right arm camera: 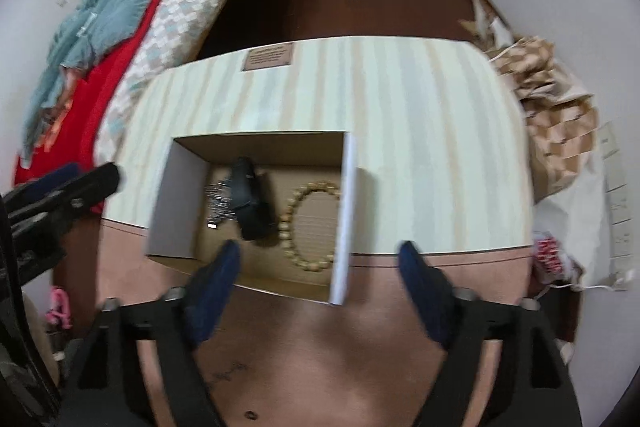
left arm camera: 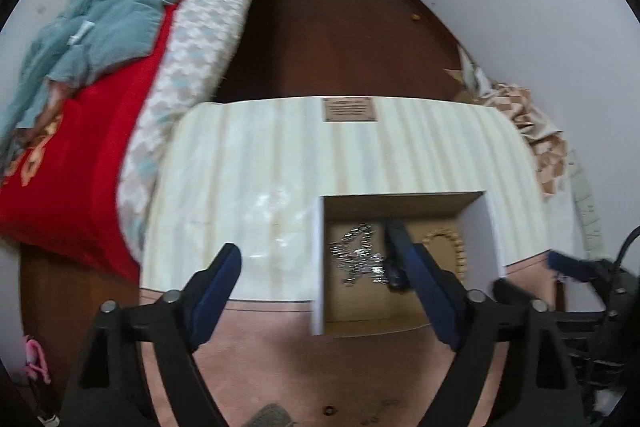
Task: Organize jewelry
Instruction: 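Carry the chain and watch band to the box and release them inside, then withdraw both tools from the box toward the remaining jewelry, then grasp a small black ring with the right gripper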
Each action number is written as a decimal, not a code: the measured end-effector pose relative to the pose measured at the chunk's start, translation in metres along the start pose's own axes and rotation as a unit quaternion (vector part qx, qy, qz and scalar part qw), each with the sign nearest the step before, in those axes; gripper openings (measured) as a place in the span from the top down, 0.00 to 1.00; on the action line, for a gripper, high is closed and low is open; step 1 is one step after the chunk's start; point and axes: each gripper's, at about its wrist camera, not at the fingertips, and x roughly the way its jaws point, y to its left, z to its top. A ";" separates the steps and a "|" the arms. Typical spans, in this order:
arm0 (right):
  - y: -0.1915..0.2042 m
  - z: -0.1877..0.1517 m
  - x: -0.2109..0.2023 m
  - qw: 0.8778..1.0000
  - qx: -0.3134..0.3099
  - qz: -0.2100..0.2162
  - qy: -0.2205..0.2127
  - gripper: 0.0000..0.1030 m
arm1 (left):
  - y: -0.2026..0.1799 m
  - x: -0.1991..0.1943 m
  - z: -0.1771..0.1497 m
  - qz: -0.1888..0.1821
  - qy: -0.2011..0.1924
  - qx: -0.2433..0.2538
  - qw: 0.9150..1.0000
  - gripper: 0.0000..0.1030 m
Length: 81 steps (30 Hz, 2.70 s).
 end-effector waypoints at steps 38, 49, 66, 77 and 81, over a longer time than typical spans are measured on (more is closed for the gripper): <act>0.043 -0.088 -0.127 0.988 -0.008 -0.084 -0.126 0.02 | 0.019 -0.120 -0.097 0.085 -0.115 -0.030 0.989 0.00; 0.053 -0.126 -0.175 0.983 0.001 -0.086 -0.163 0.02 | 0.018 -0.160 -0.123 0.091 -0.142 -0.036 0.985 0.00; 0.057 -0.211 -0.028 0.999 -0.007 0.000 -0.041 0.30 | 0.065 -0.052 -0.203 0.188 -0.047 -0.062 0.979 0.00; 0.092 -0.259 0.032 0.997 -0.061 0.020 -0.049 0.63 | 0.090 -0.011 -0.229 0.196 0.018 -0.063 0.978 0.00; 0.102 -0.257 0.034 0.994 -0.087 -0.015 -0.066 0.86 | 0.089 -0.006 -0.229 0.196 0.022 -0.061 0.978 0.00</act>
